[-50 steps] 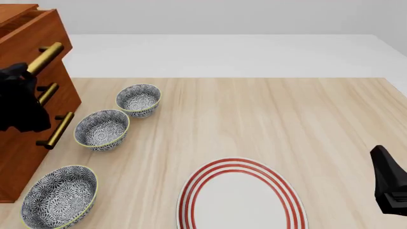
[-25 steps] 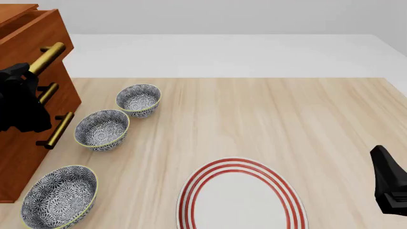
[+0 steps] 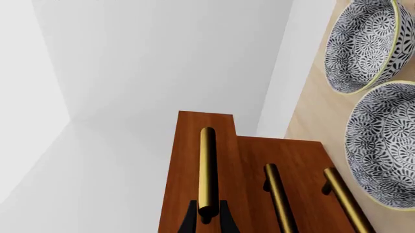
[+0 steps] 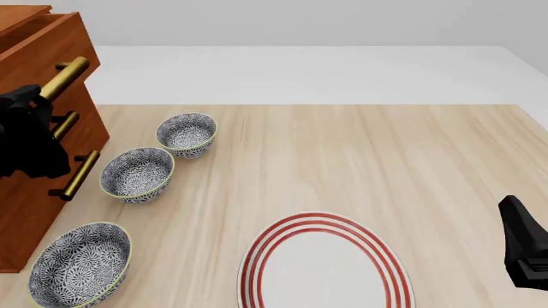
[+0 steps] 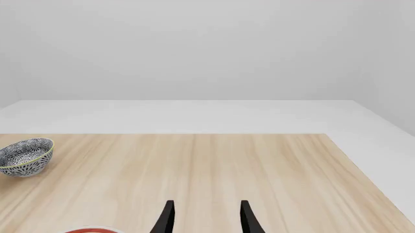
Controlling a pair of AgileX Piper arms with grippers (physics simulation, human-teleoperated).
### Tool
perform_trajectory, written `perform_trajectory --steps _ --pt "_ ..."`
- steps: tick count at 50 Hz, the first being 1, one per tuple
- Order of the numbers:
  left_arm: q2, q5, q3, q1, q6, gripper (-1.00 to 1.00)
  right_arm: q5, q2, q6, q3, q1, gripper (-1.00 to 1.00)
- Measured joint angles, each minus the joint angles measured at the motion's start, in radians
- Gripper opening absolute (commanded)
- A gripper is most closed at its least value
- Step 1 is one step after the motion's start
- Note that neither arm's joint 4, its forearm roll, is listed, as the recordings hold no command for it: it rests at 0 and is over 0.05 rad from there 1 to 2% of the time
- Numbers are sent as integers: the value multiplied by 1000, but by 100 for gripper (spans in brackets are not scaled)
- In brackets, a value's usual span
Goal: Open the top drawer of the cabinet.
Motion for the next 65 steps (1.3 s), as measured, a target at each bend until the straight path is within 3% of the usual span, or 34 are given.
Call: perform_trajectory --steps 32,33,46,65 --pt "1 -7 3 -8 2 -100 0 0 0 0 0 100" --pt "1 -6 3 -9 2 100 0 0 0 0 0 100" --pt "-56 34 21 -29 16 100 0 0 0 0 0 100" --pt "-265 196 78 -51 42 100 0 0 0 0 0 100"
